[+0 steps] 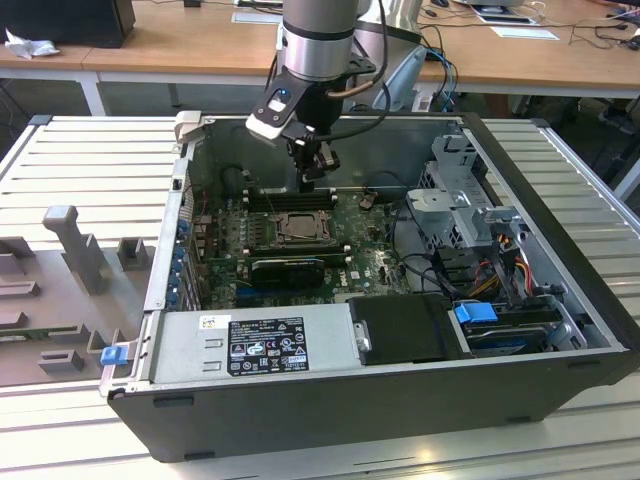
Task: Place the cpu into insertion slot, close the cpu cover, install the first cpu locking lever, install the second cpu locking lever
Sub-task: 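Install the first cpu locking lever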
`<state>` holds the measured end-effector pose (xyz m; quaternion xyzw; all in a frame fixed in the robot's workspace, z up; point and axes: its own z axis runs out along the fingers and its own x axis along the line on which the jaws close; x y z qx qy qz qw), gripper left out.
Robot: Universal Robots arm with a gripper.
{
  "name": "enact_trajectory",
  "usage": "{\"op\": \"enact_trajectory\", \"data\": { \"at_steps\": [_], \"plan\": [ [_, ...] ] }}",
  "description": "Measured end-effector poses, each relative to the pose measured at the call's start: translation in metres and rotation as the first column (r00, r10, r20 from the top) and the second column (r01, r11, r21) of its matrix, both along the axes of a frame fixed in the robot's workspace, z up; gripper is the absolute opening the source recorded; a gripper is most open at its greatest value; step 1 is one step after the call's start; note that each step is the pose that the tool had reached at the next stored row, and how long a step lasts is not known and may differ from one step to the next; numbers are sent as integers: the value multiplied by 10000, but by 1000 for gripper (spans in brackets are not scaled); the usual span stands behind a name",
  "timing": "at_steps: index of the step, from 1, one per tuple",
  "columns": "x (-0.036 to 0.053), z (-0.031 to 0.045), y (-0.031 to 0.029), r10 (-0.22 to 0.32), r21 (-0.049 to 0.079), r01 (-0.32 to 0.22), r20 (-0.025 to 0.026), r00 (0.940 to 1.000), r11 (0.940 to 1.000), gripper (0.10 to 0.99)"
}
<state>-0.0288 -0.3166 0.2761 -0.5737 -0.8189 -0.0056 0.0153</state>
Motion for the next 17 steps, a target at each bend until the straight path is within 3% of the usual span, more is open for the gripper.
{"op": "enact_trajectory", "data": {
  "at_steps": [17],
  "plan": [
    [0,0,0,755,0,-755,0,9971,9971,106]
  ]
}}
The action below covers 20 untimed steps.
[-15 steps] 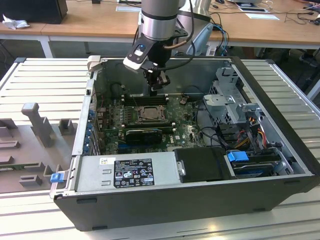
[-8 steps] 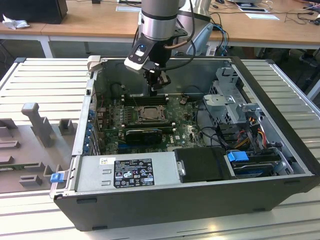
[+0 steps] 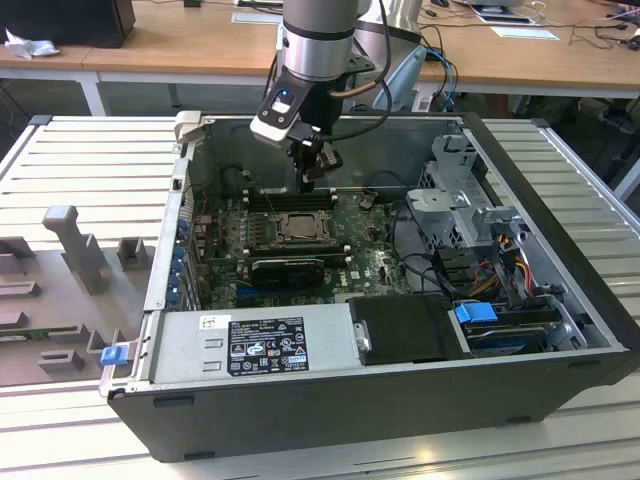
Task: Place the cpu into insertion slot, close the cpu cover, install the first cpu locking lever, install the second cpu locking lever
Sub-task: 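Install the first cpu locking lever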
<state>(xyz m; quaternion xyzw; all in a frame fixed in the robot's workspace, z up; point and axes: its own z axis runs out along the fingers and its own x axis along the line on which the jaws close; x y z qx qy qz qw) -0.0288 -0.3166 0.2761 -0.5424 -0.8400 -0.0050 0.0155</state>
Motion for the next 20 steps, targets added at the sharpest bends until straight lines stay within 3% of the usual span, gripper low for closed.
{"op": "enact_trajectory", "data": {
  "at_steps": [20],
  "plan": [
    [0,0,0,749,0,-749,0,9972,9972,106]
  ]
}}
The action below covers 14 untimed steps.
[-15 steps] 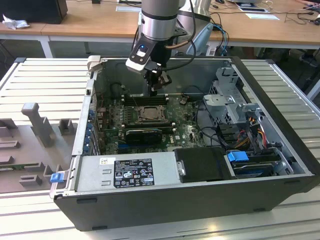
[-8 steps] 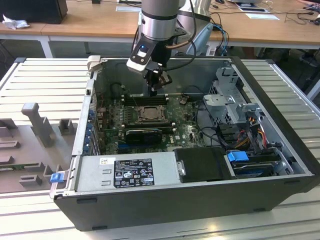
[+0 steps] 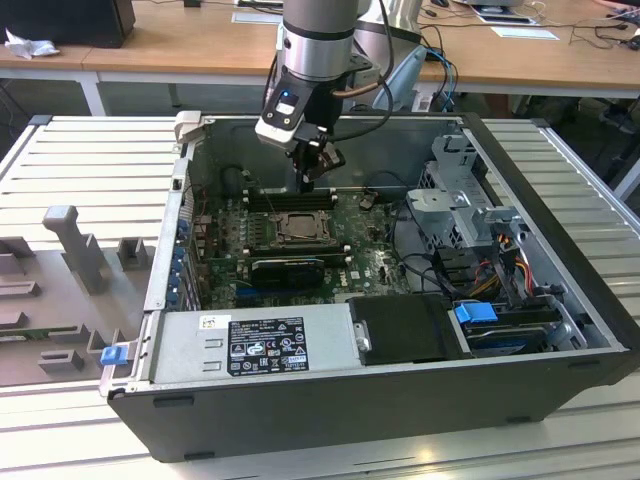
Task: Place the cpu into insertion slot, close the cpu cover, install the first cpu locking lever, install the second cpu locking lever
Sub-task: 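Install the first cpu locking lever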
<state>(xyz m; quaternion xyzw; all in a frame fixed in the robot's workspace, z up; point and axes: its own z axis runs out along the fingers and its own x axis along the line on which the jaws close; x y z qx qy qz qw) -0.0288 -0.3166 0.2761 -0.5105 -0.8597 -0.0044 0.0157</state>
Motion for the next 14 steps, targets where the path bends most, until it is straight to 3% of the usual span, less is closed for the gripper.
{"op": "enact_trajectory", "data": {
  "at_steps": [14],
  "plan": [
    [0,0,0,707,0,-707,0,9975,9975,106]
  ]
}}
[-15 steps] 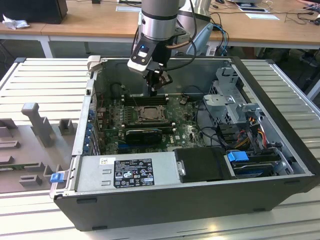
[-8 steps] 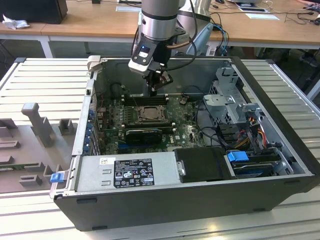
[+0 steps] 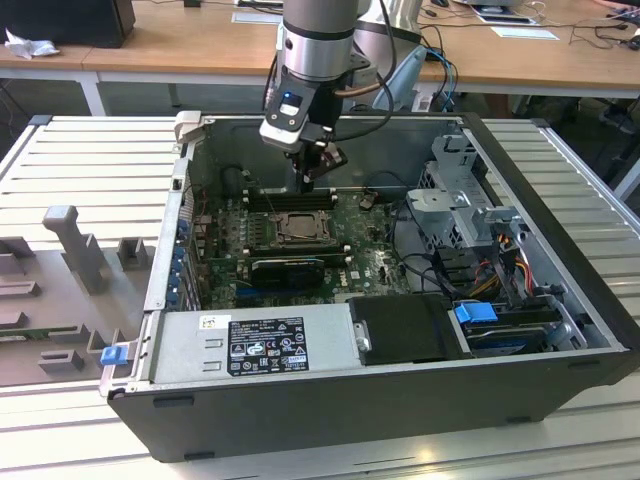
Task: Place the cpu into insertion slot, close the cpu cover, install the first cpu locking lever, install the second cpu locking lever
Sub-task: 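Install the first cpu locking lever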
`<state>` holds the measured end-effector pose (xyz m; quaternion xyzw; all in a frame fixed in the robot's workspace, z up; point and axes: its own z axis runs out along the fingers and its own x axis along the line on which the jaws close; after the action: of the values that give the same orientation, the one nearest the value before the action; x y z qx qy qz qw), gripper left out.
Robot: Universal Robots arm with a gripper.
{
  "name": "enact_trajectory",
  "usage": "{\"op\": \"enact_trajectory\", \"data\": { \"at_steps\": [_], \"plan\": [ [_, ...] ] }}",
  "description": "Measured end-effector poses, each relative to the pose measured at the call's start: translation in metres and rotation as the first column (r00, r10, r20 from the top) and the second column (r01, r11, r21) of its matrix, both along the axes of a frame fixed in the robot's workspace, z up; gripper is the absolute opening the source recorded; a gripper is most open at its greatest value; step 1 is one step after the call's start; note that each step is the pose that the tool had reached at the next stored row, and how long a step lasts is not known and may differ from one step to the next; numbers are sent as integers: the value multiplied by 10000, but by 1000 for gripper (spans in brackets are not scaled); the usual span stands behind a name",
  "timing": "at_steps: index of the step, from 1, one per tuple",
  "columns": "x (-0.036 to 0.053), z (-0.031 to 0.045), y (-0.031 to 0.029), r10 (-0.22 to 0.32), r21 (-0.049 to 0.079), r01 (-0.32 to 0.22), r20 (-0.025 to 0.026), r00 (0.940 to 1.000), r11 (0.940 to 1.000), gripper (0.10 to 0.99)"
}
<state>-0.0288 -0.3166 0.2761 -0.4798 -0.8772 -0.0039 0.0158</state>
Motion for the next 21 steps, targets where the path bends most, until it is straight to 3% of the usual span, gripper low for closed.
{"op": "enact_trajectory", "data": {
  "at_steps": [6,13,21],
  "plan": [
    [0,0,0,840,0,-840,0,9965,9965,106],
    [0,0,0,1365,0,-1365,1,9906,9906,106],
    [0,0,0,2057,0,-2057,1,9786,9786,106]
  ]
}}
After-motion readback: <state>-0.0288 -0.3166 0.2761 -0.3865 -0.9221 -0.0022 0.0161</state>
